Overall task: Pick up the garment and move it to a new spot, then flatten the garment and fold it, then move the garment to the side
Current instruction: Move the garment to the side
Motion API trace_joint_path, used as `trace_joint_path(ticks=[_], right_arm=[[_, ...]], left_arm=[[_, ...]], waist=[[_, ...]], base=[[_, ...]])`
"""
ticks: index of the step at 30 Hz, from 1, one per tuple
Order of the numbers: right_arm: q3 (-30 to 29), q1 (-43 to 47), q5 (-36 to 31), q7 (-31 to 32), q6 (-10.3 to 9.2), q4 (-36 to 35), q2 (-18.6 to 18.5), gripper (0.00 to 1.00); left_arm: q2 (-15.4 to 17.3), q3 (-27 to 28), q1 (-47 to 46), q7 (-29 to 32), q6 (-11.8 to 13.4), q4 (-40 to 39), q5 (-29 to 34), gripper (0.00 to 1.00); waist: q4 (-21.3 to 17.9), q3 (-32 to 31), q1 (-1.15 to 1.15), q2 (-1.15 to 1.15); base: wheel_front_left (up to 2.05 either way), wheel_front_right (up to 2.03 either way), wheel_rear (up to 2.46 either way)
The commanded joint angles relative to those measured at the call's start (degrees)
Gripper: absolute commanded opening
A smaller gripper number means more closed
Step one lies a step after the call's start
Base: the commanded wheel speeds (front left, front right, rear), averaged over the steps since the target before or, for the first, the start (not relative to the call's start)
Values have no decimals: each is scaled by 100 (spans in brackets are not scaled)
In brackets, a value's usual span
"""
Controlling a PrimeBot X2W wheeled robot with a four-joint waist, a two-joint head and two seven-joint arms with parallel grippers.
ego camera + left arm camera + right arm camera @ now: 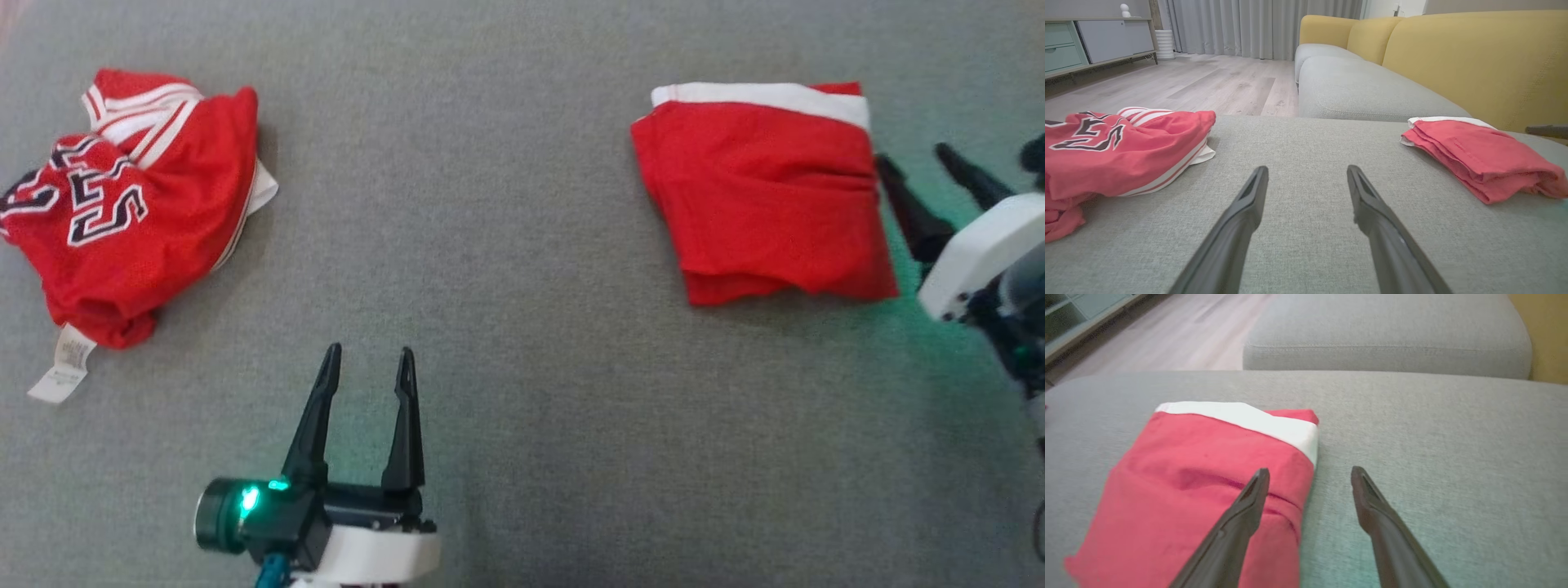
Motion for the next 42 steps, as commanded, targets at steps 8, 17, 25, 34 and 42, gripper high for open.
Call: trace_joint_path(ticks=[8, 17, 25, 34, 42], right_arm=[[119, -55, 274, 550, -5, 171, -198, 100], [315, 79, 380, 564, -5, -130, -395, 0], [21, -292, -120, 235, -5, -170, -1024, 0], [-676, -523, -518, 429, -5, 153, -1710, 0], [-1737, -319, -1008, 567, -5, 345, -2248, 0]], left_arm=[[-16, 1, -340, -30, 3, -39, -75, 100], [-16, 24, -413, -30, -9, -30, -67, 100], [-16, 65, -576, -30, -101, -59, 16, 100], [-16, 58, -903, -30, -206, -62, 111, 100], [-16, 91, -1140, -30, -258, -95, 177, 100]], waist=[[152, 303, -2, 0], [-4, 349, -2, 0], [-438, 640, -2, 0], [-658, 1033, -2, 0], [-703, 1361, -2, 0]], base=[[0, 0, 0], [0, 0, 0], [0, 0, 0], [0, 0, 0], [0, 0, 0]])
